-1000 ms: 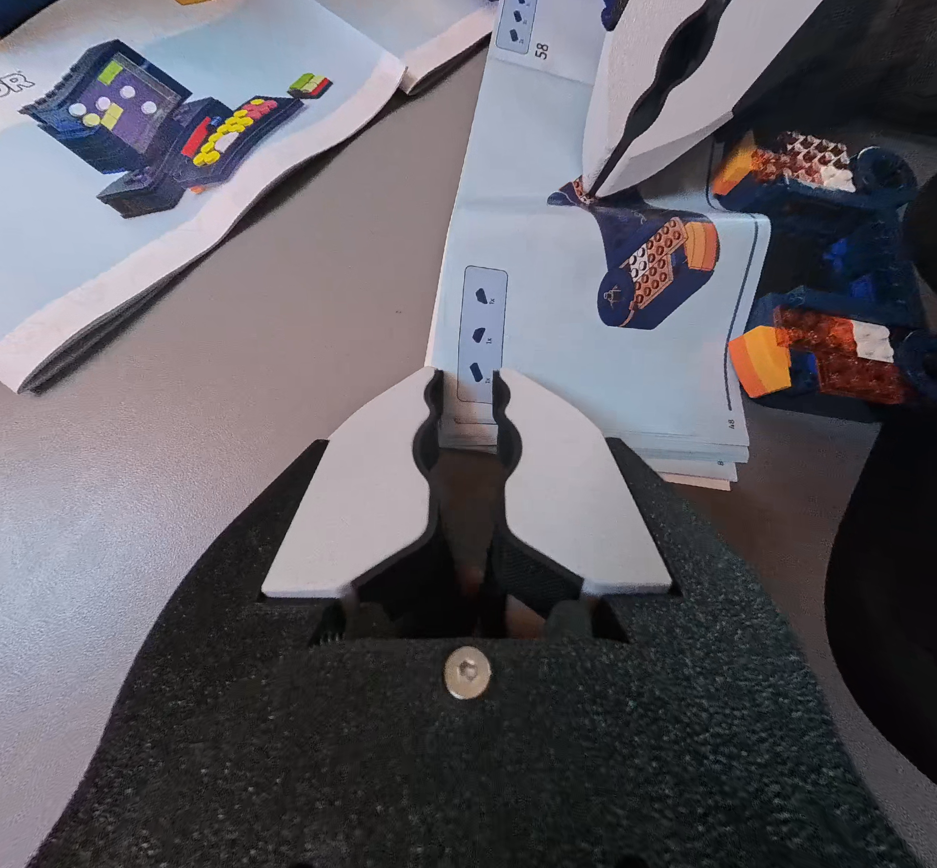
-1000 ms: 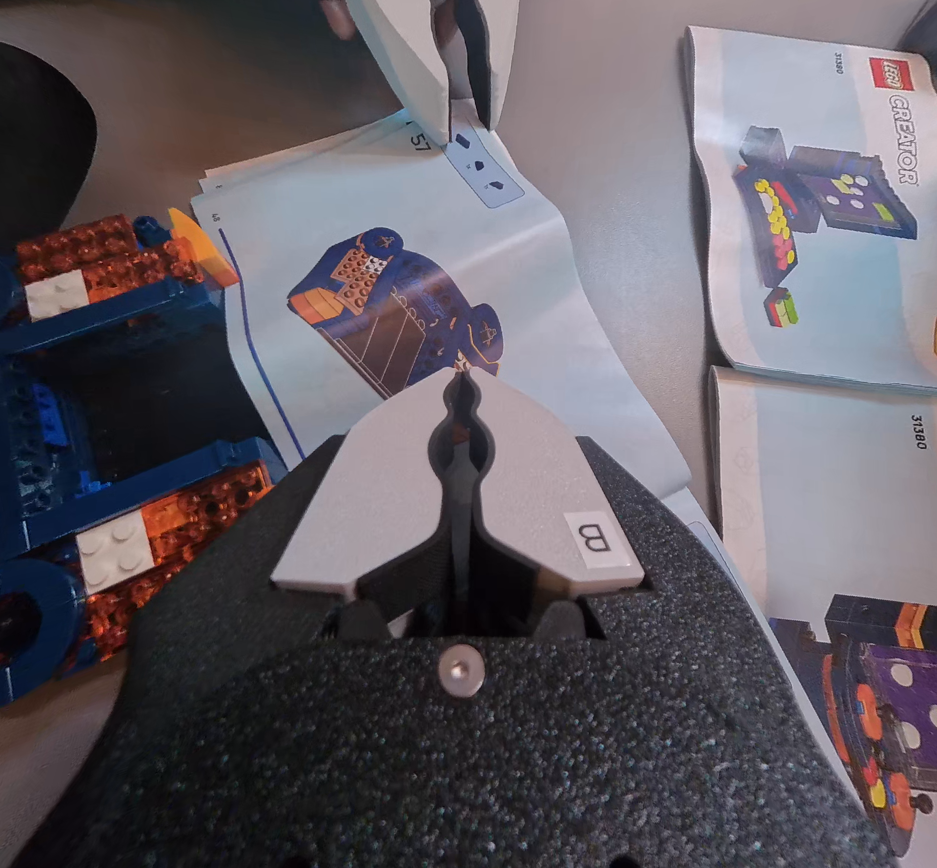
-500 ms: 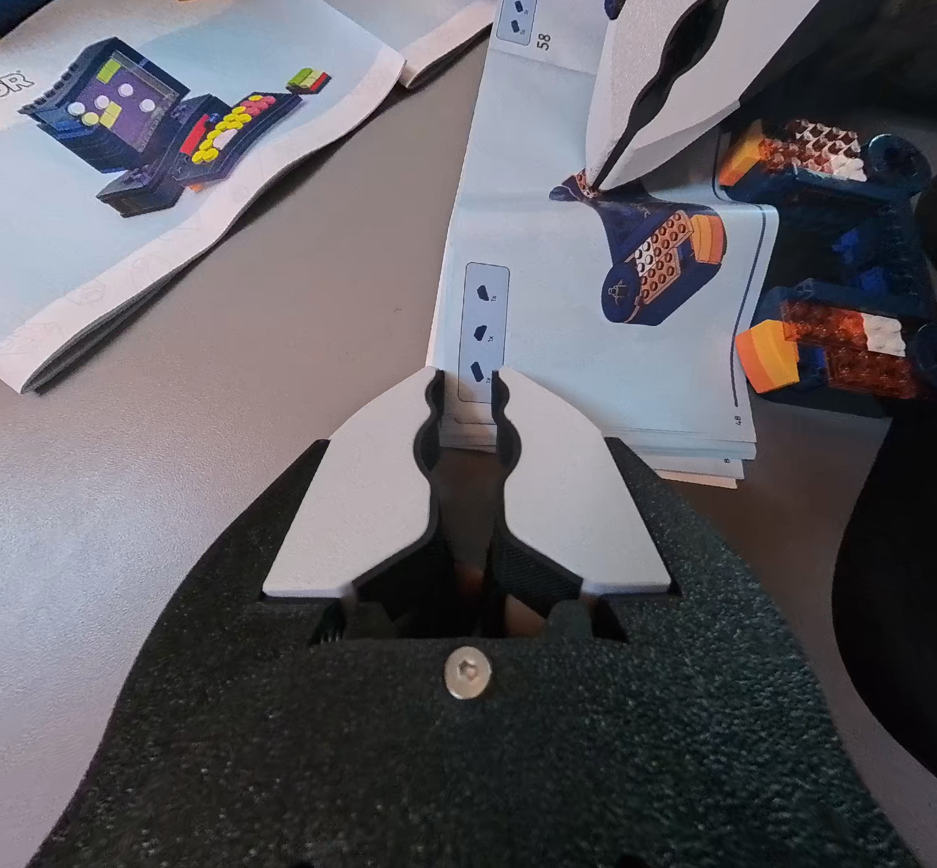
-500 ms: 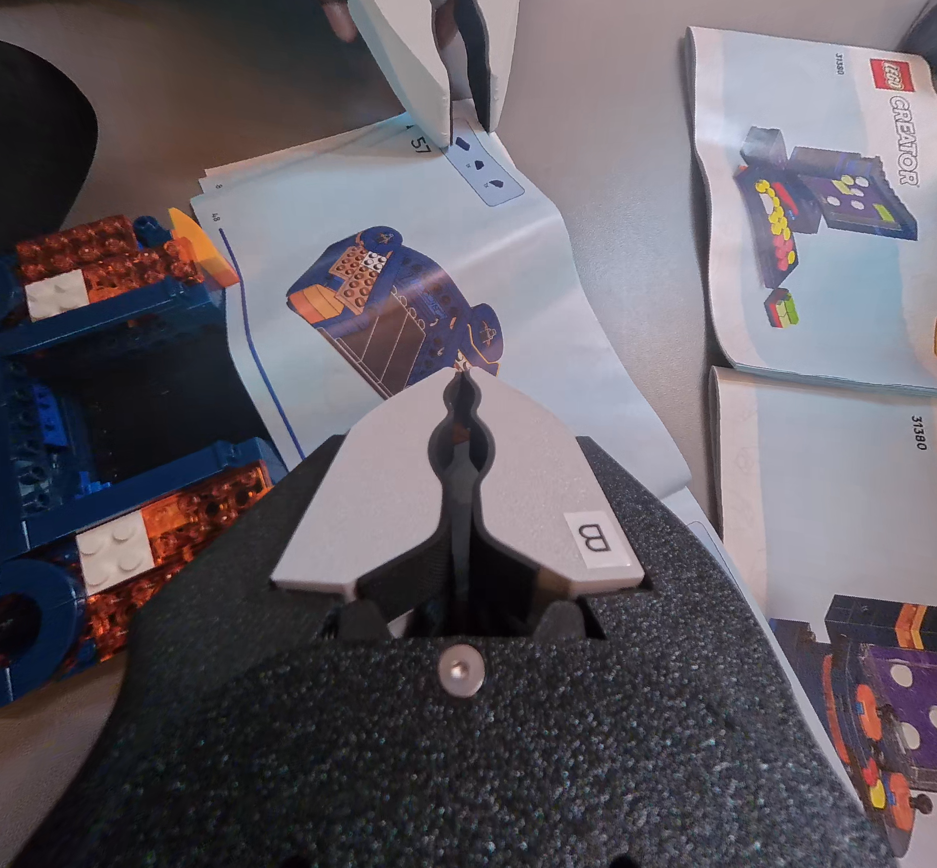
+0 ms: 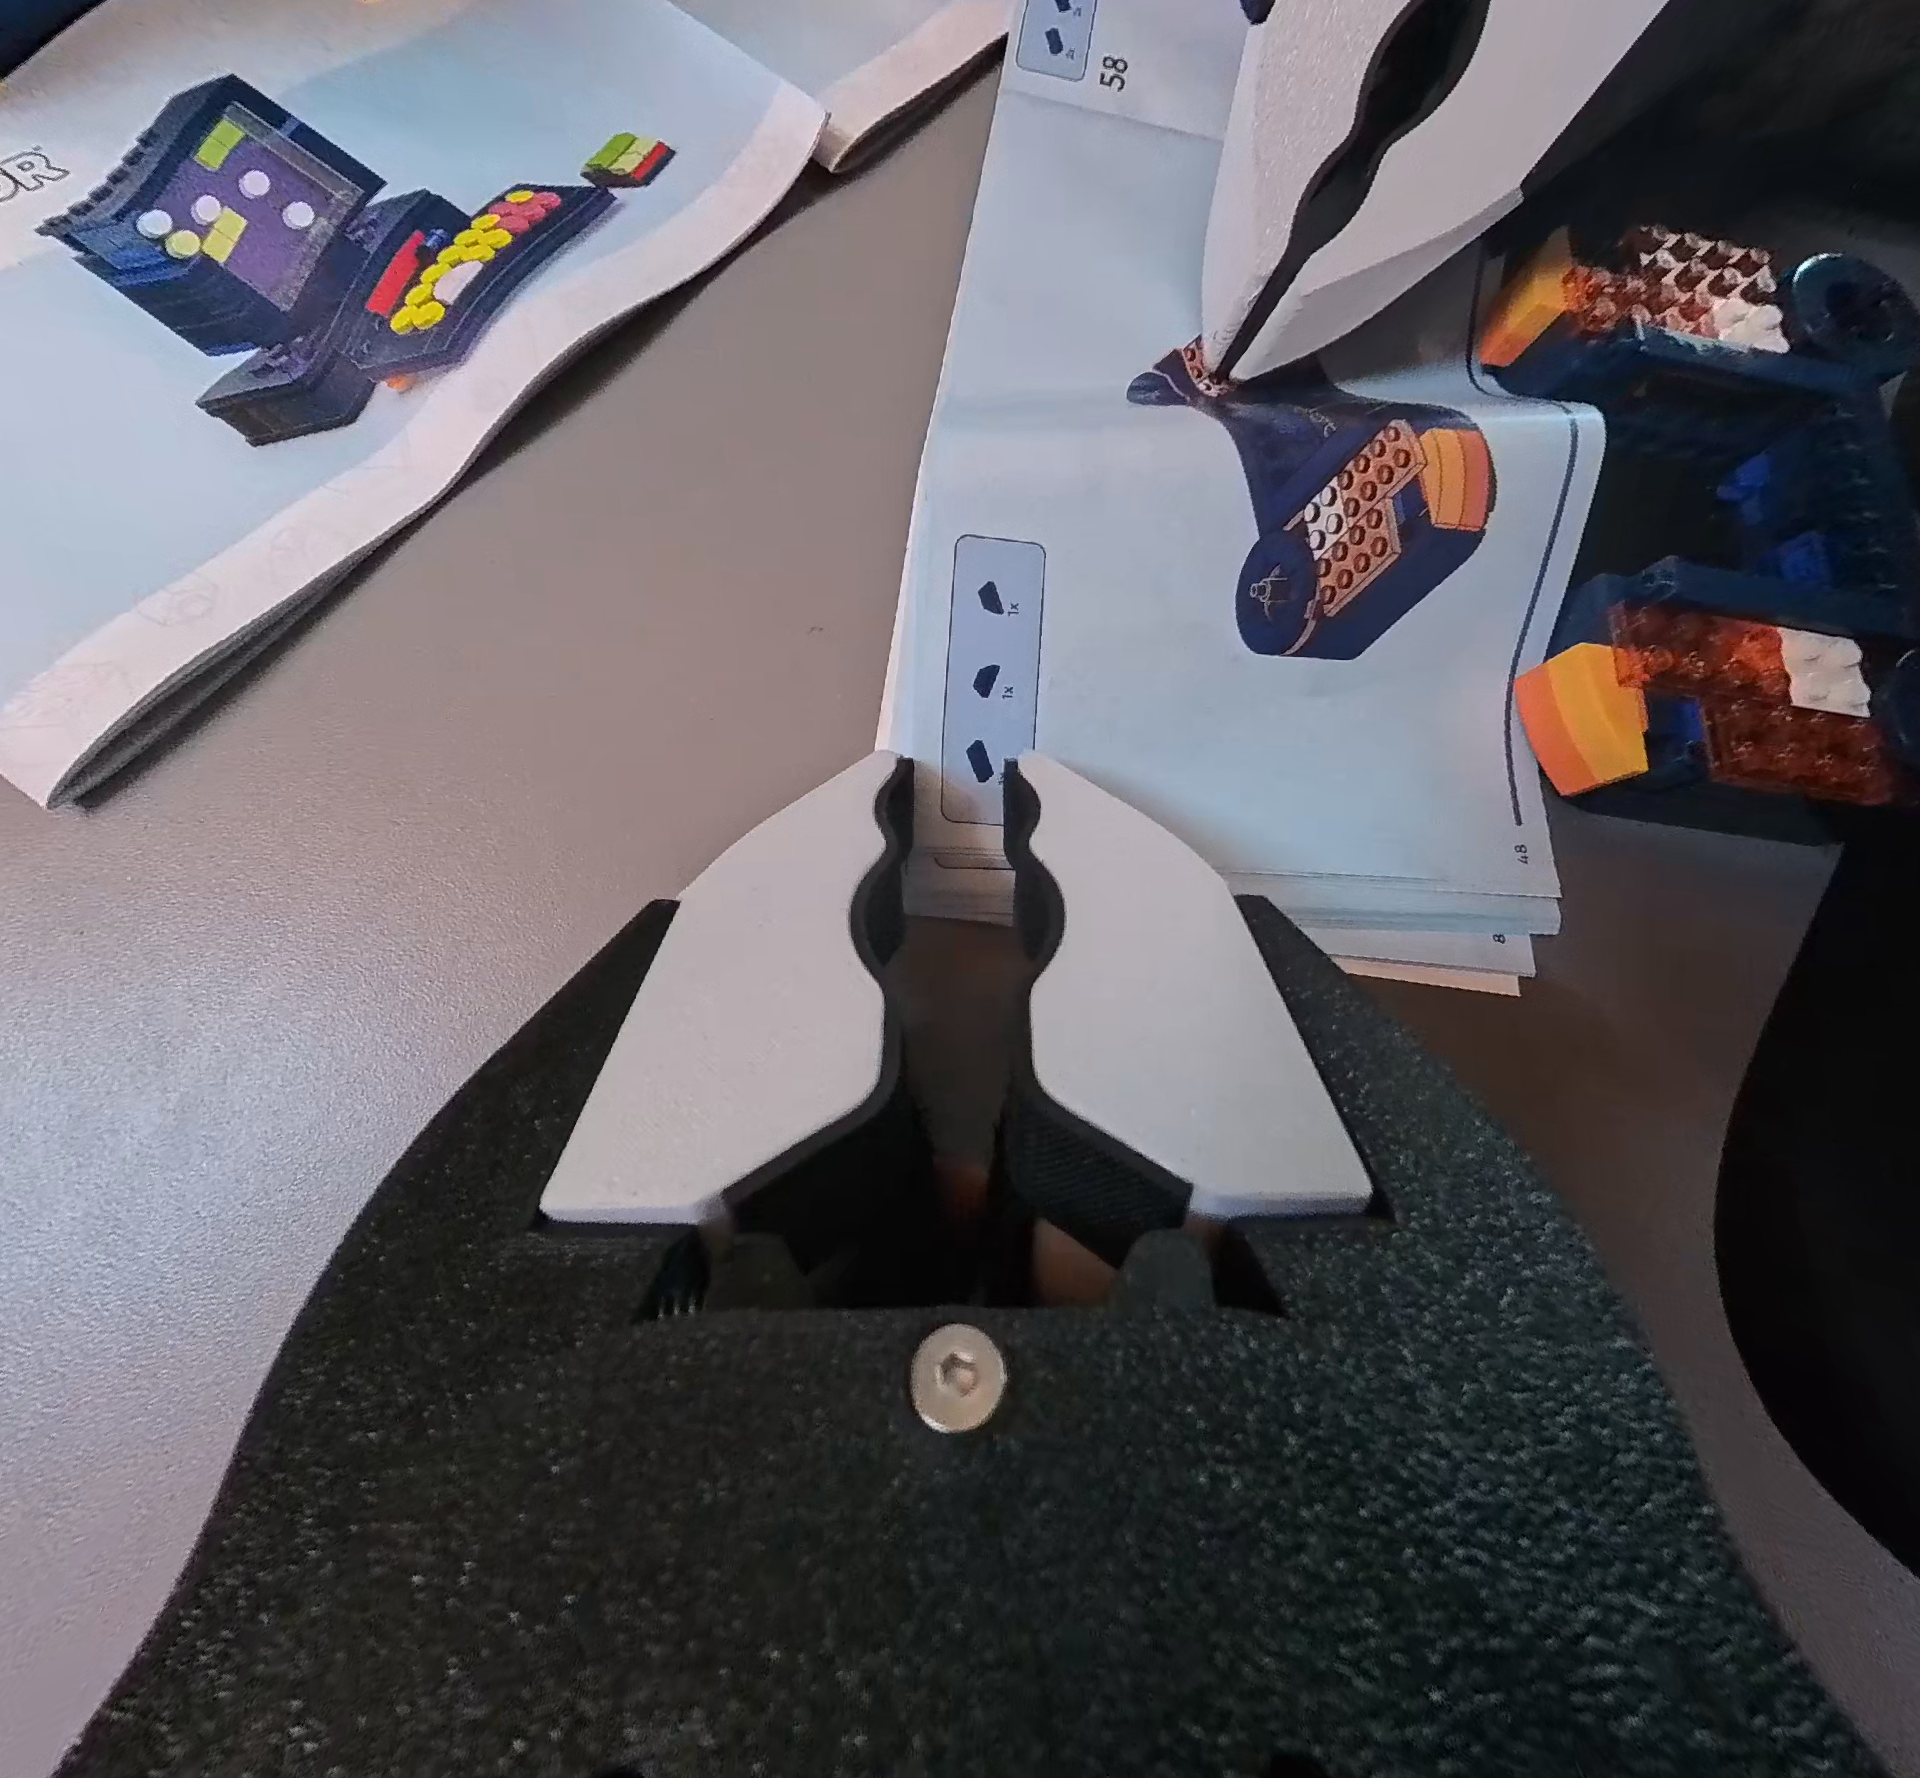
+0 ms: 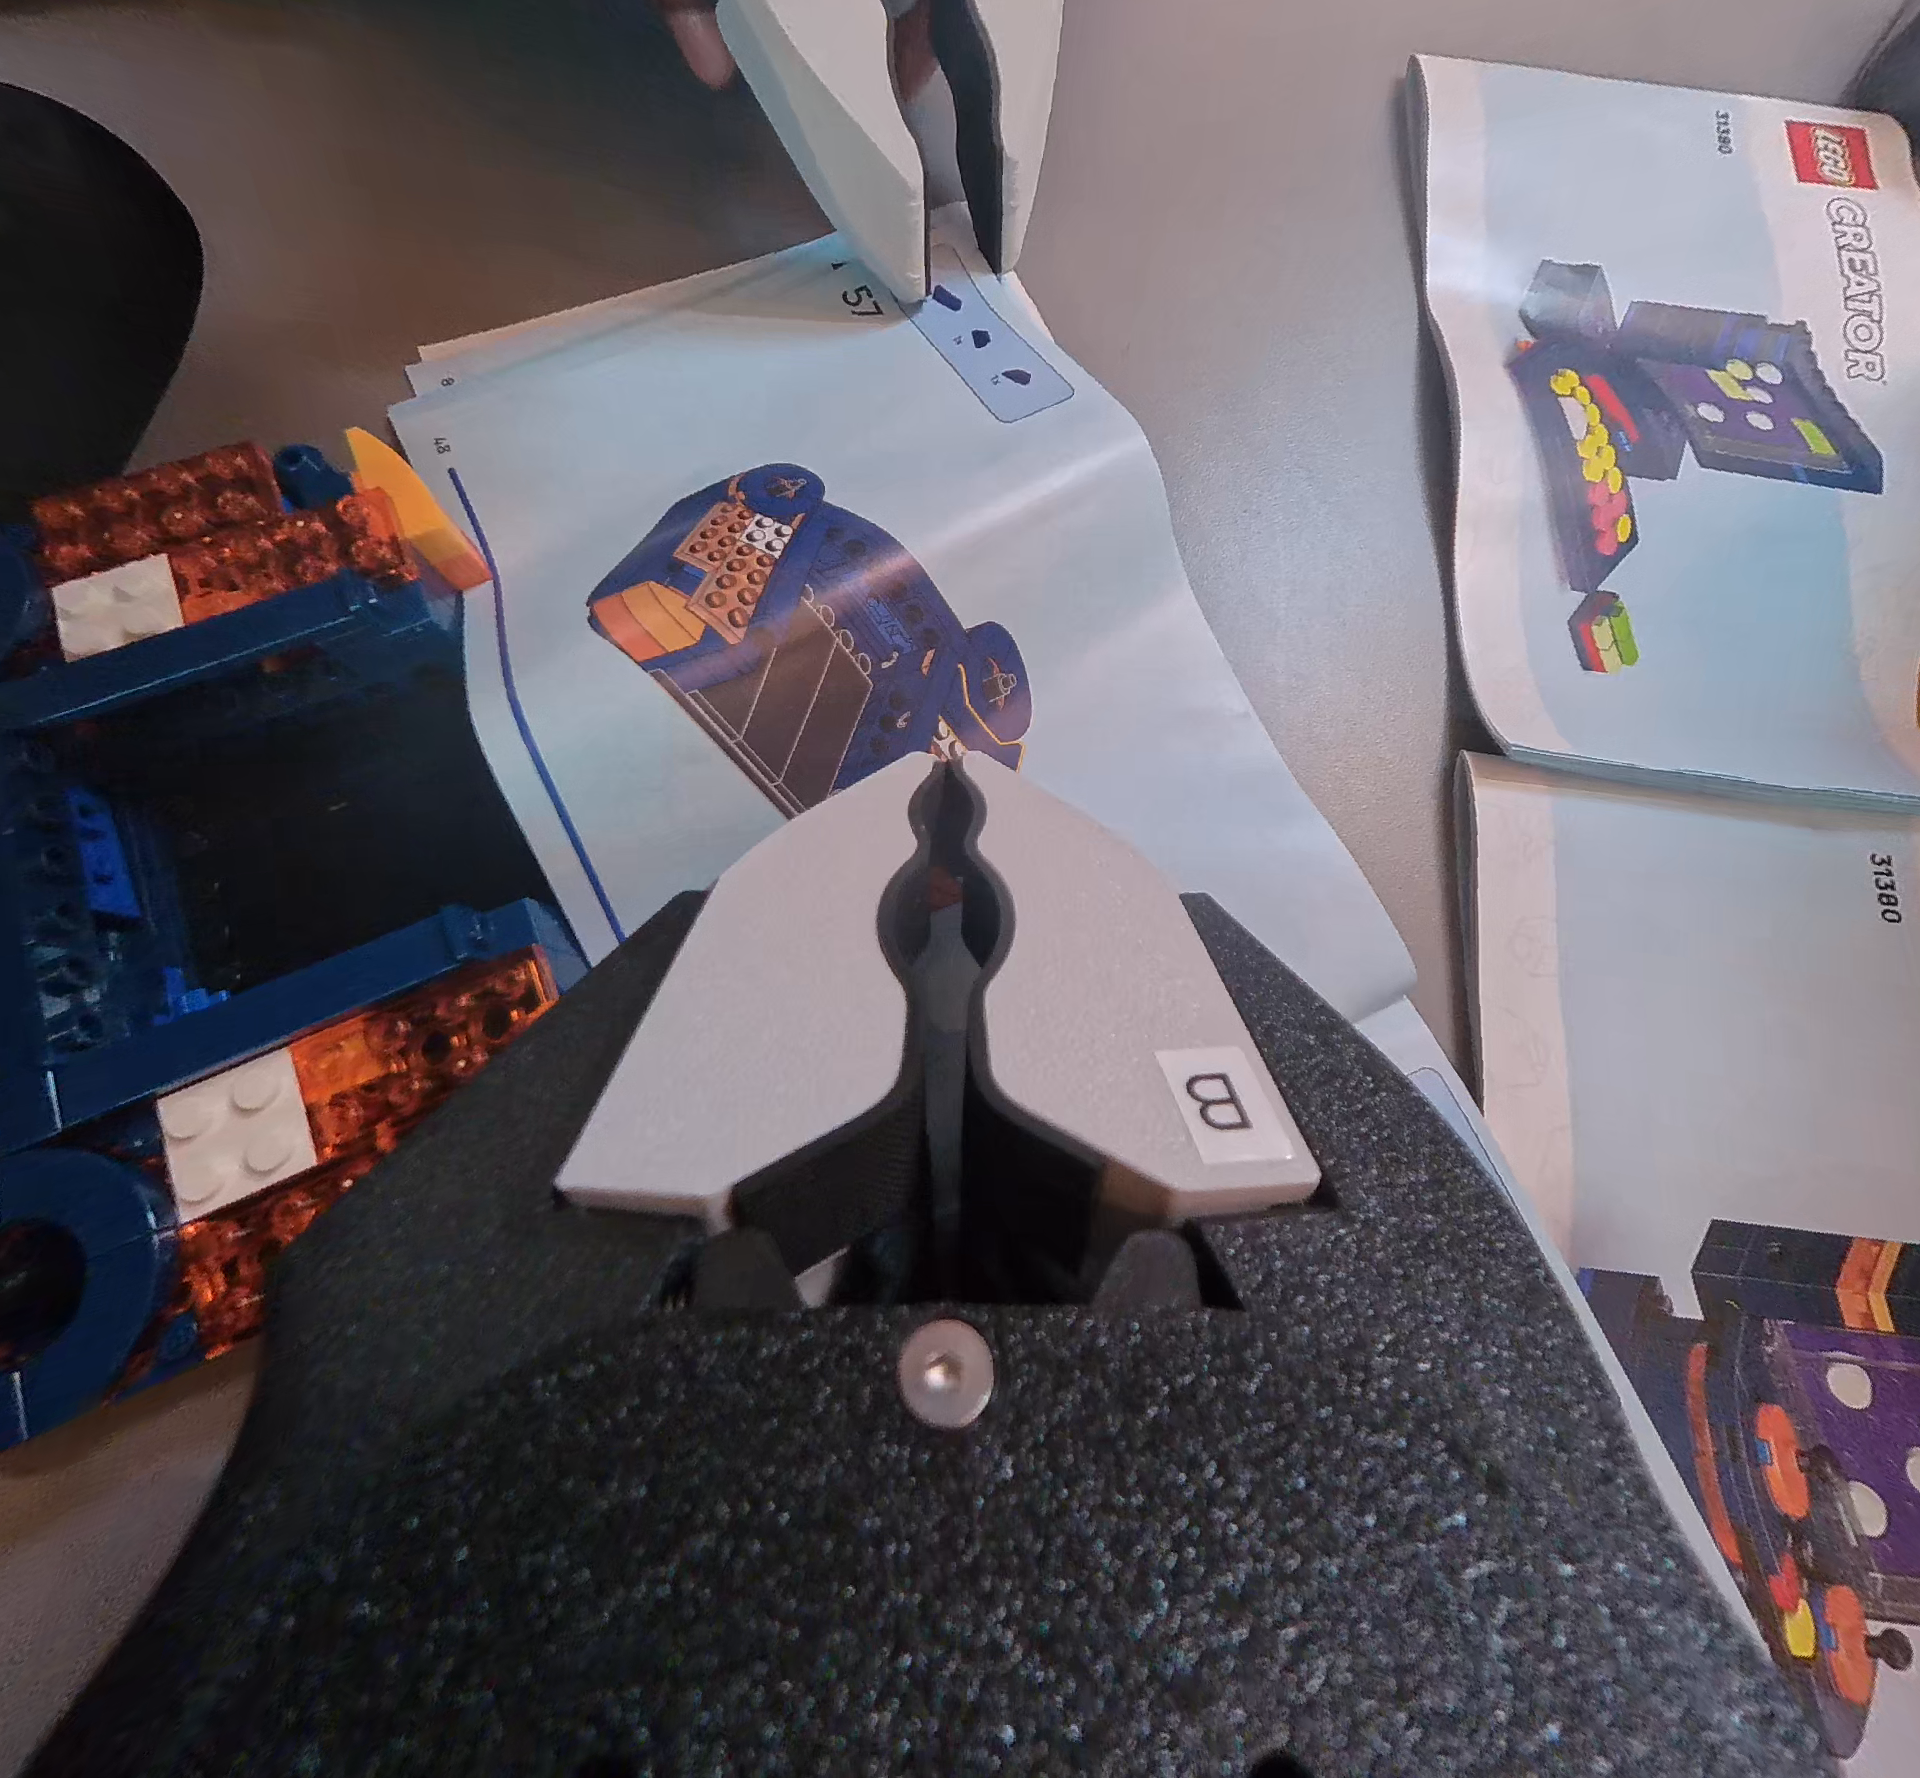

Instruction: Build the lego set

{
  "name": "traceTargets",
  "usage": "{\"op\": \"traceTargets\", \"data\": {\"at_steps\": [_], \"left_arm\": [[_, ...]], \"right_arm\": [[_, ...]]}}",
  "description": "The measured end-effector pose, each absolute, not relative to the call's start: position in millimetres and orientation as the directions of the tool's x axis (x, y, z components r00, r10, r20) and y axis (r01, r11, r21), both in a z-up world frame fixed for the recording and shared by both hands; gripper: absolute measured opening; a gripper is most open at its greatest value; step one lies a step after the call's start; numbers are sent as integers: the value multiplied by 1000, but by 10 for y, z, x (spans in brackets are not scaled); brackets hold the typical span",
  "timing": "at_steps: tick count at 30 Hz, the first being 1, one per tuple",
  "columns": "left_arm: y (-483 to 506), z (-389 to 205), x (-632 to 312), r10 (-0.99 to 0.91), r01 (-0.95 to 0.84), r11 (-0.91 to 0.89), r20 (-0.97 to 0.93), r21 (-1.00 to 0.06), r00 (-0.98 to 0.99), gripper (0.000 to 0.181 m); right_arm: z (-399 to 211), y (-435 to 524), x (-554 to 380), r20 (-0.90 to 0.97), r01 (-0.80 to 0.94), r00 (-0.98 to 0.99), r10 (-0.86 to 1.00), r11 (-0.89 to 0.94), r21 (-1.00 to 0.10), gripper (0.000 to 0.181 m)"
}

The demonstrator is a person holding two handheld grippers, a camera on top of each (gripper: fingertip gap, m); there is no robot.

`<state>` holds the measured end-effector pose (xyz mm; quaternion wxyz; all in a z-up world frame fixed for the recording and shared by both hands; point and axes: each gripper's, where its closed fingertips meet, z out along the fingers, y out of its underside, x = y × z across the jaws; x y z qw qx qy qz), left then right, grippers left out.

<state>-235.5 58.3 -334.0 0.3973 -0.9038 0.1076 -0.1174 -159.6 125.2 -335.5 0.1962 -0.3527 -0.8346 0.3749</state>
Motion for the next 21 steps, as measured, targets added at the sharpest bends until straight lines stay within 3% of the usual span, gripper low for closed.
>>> {"op": "traceTargets", "data": {"at_steps": [21], "left_arm": [[627,-3347,-2436,-252,-112,-659,78,-744,964,13]], "right_arm": [[-3357,1265,-1611,23,468,-664,748,440,-766,0]]}}
